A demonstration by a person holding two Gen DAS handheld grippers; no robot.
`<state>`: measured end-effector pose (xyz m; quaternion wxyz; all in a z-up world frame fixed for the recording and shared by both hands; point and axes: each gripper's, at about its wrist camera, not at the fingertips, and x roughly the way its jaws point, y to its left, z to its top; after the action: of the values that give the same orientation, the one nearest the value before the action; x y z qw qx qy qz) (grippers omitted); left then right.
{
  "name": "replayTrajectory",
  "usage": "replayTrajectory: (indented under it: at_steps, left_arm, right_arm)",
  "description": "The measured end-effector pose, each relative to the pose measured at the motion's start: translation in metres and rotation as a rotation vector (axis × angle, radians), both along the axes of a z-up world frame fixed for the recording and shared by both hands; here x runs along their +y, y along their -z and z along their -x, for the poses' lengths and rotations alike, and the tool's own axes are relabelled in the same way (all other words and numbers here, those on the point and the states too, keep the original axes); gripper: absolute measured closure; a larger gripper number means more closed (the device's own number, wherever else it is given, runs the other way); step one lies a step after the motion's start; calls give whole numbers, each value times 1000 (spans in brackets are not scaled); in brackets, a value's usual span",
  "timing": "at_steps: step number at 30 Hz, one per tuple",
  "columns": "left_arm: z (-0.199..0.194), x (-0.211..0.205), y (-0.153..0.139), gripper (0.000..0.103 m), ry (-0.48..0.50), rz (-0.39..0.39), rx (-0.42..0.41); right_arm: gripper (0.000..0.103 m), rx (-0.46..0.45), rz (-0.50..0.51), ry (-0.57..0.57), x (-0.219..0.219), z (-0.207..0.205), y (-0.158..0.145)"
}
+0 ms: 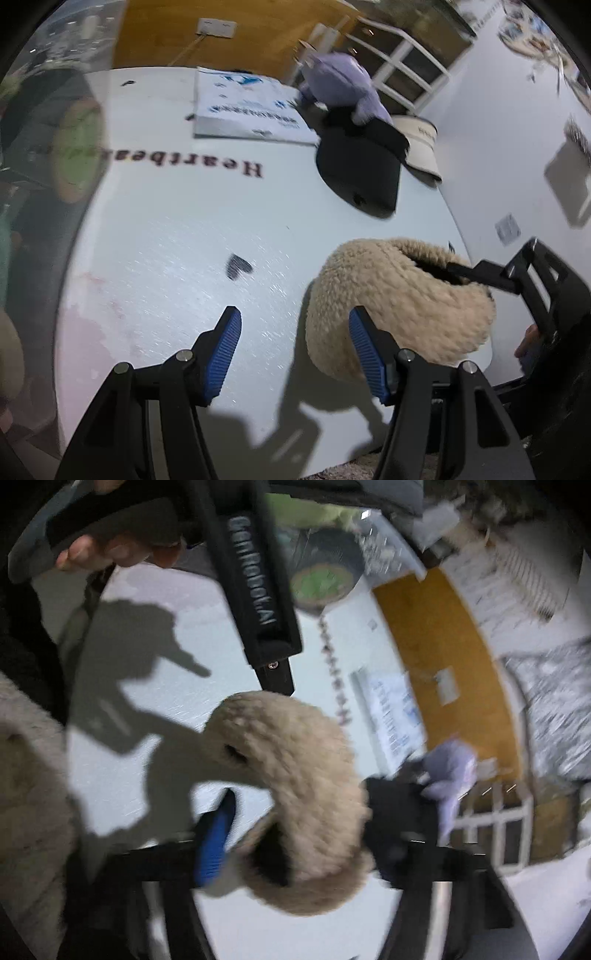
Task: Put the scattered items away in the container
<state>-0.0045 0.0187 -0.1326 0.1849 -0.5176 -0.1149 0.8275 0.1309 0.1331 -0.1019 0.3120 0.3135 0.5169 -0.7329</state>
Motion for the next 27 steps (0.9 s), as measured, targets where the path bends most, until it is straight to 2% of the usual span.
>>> replayTrajectory:
  at_steps: [6, 9, 13, 18, 19, 22, 27]
  left_arm:
    - [-2, 36, 14, 43, 76, 14, -18]
    - [-1, 48, 19, 43, 105, 18, -27]
    - [2, 61, 23, 43, 136, 24, -29]
    - [4, 78, 30, 43, 181, 35, -49]
    - [5, 82, 32, 43, 191, 33, -55]
    - [5, 92, 34, 43, 224, 35, -64]
    - [5, 106, 37, 43, 266, 49, -68]
  right_arm:
    - [30, -179, 104, 234, 29, 23, -2]
    - [30, -200, 99, 350, 49, 27, 11]
    - [30, -127, 16, 400, 70, 16, 36]
    - [28, 9, -129, 322, 85, -6, 59]
    - [22, 16, -145, 309, 88, -11, 61]
    - [16, 47, -171, 287, 95, -25, 62]
    - [13, 35, -191, 316, 114, -31, 64]
